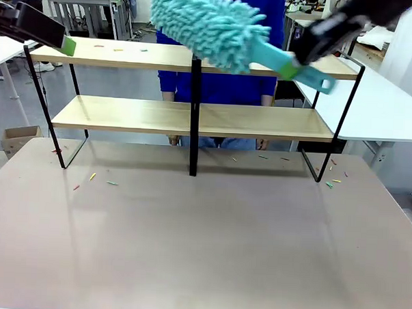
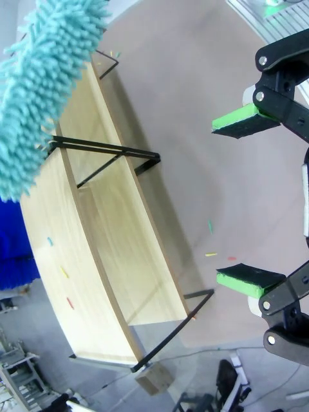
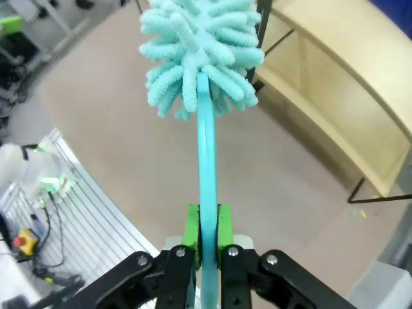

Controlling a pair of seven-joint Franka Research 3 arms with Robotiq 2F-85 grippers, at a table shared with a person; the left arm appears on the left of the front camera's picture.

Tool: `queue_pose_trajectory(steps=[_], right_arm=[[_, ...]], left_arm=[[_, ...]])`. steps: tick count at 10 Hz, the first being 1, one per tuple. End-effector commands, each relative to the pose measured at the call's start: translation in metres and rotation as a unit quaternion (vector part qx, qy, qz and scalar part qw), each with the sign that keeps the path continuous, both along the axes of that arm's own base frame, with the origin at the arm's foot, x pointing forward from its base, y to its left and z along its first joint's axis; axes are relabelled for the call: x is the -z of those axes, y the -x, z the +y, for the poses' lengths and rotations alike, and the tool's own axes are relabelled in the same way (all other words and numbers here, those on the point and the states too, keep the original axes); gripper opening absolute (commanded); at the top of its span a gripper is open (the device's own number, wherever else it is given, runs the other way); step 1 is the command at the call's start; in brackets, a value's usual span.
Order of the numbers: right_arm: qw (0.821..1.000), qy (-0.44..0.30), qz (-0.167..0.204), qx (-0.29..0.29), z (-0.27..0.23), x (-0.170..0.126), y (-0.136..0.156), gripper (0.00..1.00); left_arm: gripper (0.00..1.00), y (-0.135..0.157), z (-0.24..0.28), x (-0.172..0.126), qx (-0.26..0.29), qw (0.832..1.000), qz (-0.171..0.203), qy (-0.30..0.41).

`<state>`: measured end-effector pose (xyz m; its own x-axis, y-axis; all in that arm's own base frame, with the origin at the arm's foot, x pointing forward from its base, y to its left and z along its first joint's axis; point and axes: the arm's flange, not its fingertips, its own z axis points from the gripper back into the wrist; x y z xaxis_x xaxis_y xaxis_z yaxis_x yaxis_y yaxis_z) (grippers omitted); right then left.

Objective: Clean the shelves.
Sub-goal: Clean another randomly selected level of the Shelf with the Duster.

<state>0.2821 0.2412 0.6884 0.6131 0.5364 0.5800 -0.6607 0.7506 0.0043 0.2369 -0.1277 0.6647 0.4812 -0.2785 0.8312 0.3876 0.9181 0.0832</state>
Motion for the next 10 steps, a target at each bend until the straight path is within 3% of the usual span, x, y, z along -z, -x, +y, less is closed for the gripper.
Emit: queue_pose_trajectory(steps=[1,2,3,4,5,6,10], right_arm=[[0.998,0.027,-0.024,0.049,0.033,-0.021,-0.020,0.13],[1.000,0.000,0.000,0.000,0.000,0.000,0.000,0.13],[1.000,0.014,-0.008,0.015,0.027,-0.006,-0.003,0.13],[0.996,0.042,0.015,0.083,0.012,0.000,0.002,0.13],[0.989,0.087,0.007,0.121,0.029,-0.005,0.001,0.13],[0.984,0.110,-0.016,0.140,0.056,-0.017,-0.005,0.13],[0.970,0.138,-0.015,0.198,0.125,-0.026,-0.053,0.13]], left_arm=[[1.00,0.000,0.000,-0.001,-0.006,1.000,-0.002,0.001],[1.00,0.000,0.000,-0.001,-0.006,1.000,-0.002,0.001],[1.00,0.000,0.000,-0.001,-0.006,1.000,-0.002,0.001],[1.00,0.000,0.000,-0.001,-0.006,1.000,-0.002,0.001],[1.00,0.000,0.000,-0.001,-0.006,1.000,-0.002,0.001],[1.00,0.000,0.000,-0.001,-0.006,1.000,-0.002,0.001],[1.00,0.000,0.000,-0.001,-0.006,1.000,-0.002,0.001]])
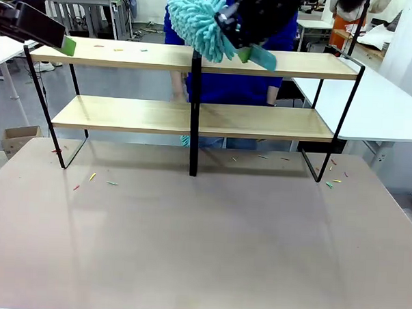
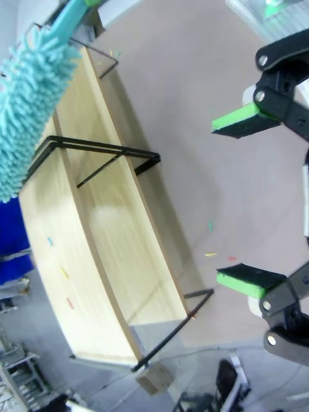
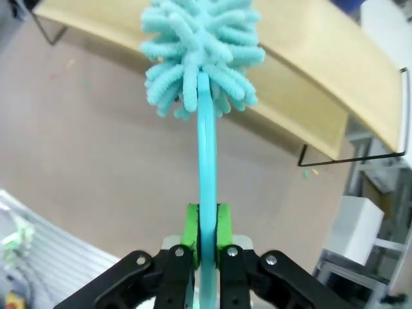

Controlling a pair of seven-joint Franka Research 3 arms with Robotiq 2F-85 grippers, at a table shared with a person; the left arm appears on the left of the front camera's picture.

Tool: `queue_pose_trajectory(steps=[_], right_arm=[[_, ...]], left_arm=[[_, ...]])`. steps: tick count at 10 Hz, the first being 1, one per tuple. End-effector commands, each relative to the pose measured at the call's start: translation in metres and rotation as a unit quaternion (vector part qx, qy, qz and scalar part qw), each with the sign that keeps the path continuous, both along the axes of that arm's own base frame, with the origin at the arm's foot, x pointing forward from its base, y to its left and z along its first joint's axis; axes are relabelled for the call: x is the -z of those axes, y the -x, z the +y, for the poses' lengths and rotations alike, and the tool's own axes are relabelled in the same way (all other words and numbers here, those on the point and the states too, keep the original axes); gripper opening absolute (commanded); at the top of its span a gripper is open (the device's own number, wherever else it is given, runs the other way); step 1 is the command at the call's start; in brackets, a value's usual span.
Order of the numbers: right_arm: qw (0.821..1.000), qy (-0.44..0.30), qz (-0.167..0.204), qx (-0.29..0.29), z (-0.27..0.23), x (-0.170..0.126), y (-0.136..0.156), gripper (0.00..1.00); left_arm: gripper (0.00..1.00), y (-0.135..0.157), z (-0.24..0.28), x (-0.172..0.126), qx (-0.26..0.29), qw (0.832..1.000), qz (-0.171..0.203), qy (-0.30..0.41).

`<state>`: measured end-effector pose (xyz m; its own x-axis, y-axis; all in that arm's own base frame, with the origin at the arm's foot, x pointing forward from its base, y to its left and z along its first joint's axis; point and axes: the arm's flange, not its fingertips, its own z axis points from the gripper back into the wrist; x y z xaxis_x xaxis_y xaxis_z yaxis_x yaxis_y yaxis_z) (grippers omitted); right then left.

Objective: Clean the shelves.
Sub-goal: Clean another randomly selected level of the Shelf with the Duster.

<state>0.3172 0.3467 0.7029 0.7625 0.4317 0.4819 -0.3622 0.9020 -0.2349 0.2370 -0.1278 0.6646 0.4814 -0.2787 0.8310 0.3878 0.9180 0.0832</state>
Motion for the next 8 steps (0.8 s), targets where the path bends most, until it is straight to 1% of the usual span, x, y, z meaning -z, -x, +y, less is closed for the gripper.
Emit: queue_pose_trajectory(steps=[1,3,4,5,6,8], right_arm=[[1.000,0.010,0.007,0.026,0.033,-0.008,-0.028,0.13],[1.000,-0.008,-0.021,-0.010,0.061,-0.003,-0.044,0.13],[1.000,-0.010,-0.018,-0.023,0.071,0.000,-0.052,0.13],[1.000,-0.008,-0.003,-0.029,0.080,0.003,-0.060,0.13],[0.999,-0.010,0.004,-0.033,0.088,0.006,-0.066,0.13],[0.999,-0.016,0.006,-0.040,0.108,0.012,-0.071,0.13]], left_arm=[[1.00,0.000,0.000,-0.001,-0.006,1.000,-0.002,0.001],[1.00,0.000,0.000,-0.001,-0.006,1.000,-0.002,0.001],[1.00,0.000,0.000,-0.001,-0.006,1.000,-0.002,0.001],[1.00,0.000,0.000,-0.001,-0.006,1.000,-0.002,0.001],[1.00,0.000,0.000,-0.001,-0.006,1.000,-0.002,0.001],[1.00,0.000,0.000,-0.001,-0.006,1.000,-0.002,0.001]])
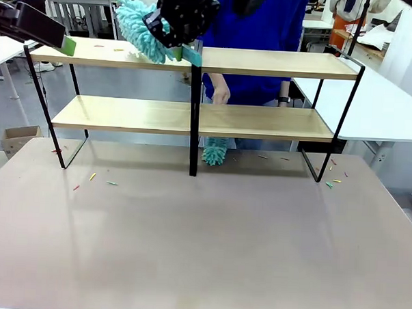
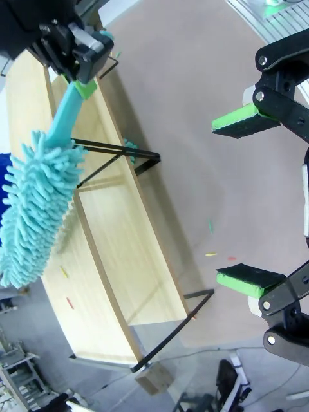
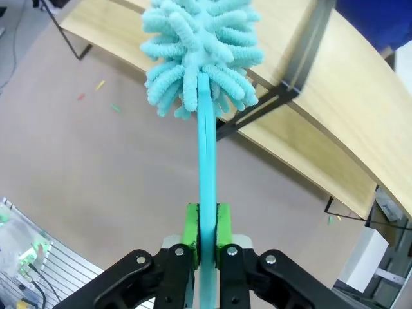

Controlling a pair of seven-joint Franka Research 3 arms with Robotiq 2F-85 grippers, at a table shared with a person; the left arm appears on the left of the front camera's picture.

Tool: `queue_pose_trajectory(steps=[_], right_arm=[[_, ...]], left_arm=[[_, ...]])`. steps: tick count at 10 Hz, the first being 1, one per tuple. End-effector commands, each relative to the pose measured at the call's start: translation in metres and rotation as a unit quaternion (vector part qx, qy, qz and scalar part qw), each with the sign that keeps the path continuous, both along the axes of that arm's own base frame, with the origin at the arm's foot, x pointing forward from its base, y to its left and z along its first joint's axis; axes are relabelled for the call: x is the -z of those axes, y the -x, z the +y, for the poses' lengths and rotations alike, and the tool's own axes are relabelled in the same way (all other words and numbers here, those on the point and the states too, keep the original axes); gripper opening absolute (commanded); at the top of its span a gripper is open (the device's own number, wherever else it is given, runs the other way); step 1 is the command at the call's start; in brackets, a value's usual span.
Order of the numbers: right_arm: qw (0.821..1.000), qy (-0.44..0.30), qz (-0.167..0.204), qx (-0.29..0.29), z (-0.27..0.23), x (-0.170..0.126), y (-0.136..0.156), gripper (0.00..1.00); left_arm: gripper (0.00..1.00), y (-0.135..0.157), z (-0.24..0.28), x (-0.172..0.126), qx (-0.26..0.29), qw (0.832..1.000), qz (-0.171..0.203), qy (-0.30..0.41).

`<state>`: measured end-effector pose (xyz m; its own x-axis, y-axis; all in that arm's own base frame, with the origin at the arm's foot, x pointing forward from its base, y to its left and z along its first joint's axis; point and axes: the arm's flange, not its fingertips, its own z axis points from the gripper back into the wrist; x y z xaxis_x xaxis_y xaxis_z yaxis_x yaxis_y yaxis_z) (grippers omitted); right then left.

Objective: Clean the shelves.
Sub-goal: Clean another randomly selected level of the Shelf with the Duster.

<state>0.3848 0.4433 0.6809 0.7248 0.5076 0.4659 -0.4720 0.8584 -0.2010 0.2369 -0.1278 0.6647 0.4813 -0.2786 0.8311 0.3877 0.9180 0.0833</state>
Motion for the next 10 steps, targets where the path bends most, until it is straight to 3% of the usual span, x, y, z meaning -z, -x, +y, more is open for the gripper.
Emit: queue_pose_trajectory(steps=[1,4,6,10], right_arm=[[1.000,-0.002,-0.013,0.024,0.017,-0.008,-0.008,0.13],[0.998,-0.022,-0.044,0.037,0.013,-0.007,-0.018,0.13],[0.997,-0.017,-0.020,0.069,0.008,-0.007,-0.028,0.13],[0.997,-0.013,-0.015,0.075,0.024,0.006,-0.057,0.13]], left_arm=[[1.00,0.000,0.000,-0.001,-0.006,1.000,-0.002,0.001],[1.00,0.000,0.000,-0.001,-0.006,1.000,-0.002,0.001],[1.00,0.000,0.000,-0.001,-0.006,1.000,-0.002,0.001],[1.00,0.000,0.000,-0.001,-0.006,1.000,-0.002,0.001]])
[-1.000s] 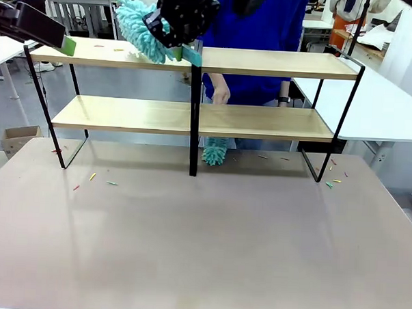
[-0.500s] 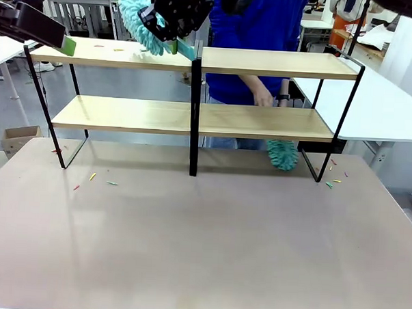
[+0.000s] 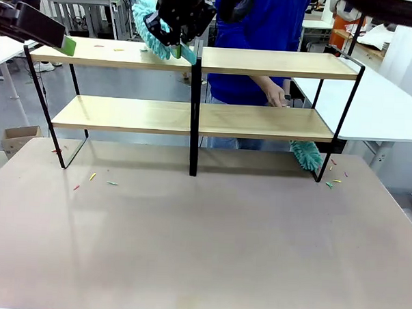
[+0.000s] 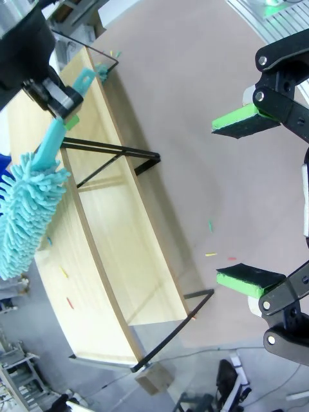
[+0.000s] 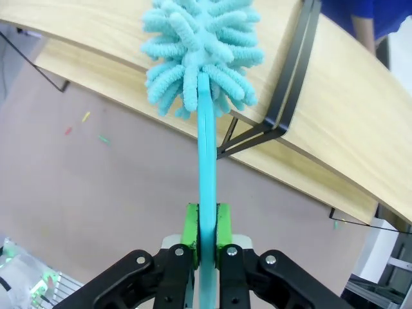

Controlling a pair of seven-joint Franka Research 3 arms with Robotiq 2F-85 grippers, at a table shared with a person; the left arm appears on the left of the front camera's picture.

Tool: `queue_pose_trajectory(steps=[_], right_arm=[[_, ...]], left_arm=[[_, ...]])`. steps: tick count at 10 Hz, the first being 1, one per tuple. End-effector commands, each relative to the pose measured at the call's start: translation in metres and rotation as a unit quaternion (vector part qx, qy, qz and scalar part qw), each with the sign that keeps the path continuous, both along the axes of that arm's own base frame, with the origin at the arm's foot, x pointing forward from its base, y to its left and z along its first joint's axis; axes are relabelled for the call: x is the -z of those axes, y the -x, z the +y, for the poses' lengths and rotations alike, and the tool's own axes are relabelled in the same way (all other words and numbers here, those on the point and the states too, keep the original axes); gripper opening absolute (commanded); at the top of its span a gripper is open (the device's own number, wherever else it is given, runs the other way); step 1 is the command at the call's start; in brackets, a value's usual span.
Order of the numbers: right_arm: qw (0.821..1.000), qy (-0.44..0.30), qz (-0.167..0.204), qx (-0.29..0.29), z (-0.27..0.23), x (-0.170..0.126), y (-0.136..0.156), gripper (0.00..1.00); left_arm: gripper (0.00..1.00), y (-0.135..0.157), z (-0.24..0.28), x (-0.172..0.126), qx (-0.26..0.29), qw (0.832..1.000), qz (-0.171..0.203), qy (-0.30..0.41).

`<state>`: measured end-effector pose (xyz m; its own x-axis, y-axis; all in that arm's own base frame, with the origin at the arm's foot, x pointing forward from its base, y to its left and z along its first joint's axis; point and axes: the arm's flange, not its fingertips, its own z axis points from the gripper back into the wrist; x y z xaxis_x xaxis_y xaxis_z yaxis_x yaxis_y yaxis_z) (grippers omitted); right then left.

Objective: Clean the shelves.
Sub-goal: Clean another randomly selected level of the Shelf with the Duster.

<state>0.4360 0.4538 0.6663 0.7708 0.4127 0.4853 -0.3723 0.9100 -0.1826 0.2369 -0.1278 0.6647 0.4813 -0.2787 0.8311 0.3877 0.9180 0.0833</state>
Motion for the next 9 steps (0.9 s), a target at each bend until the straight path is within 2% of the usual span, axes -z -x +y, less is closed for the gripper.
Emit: queue_pose_trajectory(steps=[1,4,7,9], right_arm=[[1.000,0.003,-0.001,0.024,0.017,-0.005,-0.015,0.13],[1.000,-0.002,0.025,0.008,0.025,0.003,-0.030,0.13],[0.993,-0.036,0.084,-0.071,0.039,0.002,-0.037,0.13],[0.987,-0.035,0.105,-0.112,0.041,0.005,-0.040,0.13]], left_arm=[[1.00,0.000,0.000,-0.001,-0.006,1.000,-0.002,0.001],[1.00,0.000,0.000,-0.001,-0.006,1.000,-0.002,0.001],[1.00,0.000,0.000,-0.001,-0.006,1.000,-0.002,0.001],[1.00,0.000,0.000,-0.001,-0.006,1.000,-0.002,0.001]])
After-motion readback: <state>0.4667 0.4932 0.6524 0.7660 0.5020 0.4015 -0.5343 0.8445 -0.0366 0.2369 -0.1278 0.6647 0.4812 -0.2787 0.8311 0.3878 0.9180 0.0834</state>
